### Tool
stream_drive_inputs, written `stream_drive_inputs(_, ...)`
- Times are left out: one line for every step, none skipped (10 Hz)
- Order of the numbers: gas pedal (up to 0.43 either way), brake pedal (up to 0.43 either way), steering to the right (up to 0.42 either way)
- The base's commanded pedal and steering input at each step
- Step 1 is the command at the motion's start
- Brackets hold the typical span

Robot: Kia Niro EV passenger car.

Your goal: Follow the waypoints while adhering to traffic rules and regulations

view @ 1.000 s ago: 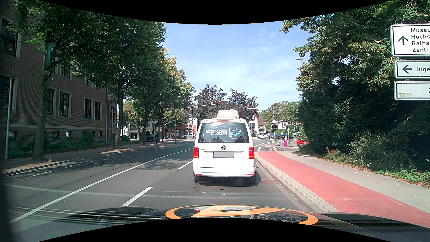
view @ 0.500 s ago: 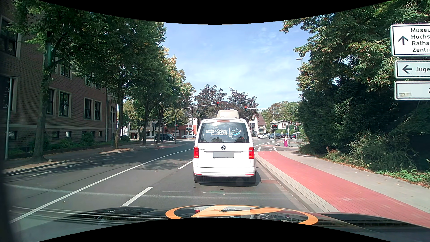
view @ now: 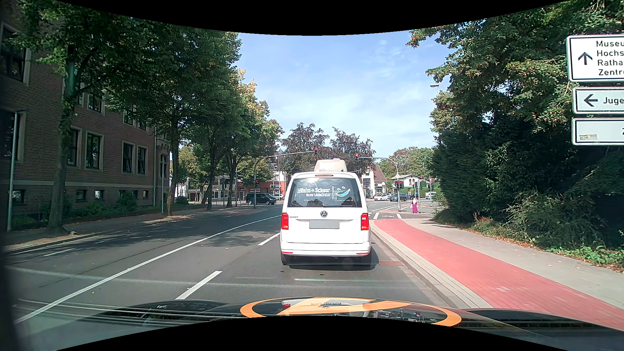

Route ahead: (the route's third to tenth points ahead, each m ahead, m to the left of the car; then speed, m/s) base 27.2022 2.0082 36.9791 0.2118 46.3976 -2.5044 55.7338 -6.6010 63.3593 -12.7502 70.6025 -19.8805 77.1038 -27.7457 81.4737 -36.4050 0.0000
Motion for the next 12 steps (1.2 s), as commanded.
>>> stream_drive_inputs(0.000,0.183,0.001)
stream_drive_inputs(0.000,0.189,0.001)
stream_drive_inputs(0.000,0.183,0.001)
stream_drive_inputs(0.000,0.183,0.001)
stream_drive_inputs(0.000,0.183,0.001)
stream_drive_inputs(0.000,0.183,0.001)
stream_drive_inputs(0.000,0.183,0.001)
stream_drive_inputs(0.000,0.183,0.001)
stream_drive_inputs(0.000,0.183,0.001)
stream_drive_inputs(0.000,0.183,0.001)
stream_drive_inputs(0.000,0.183,0.001)
stream_drive_inputs(0.000,0.183,0.001)
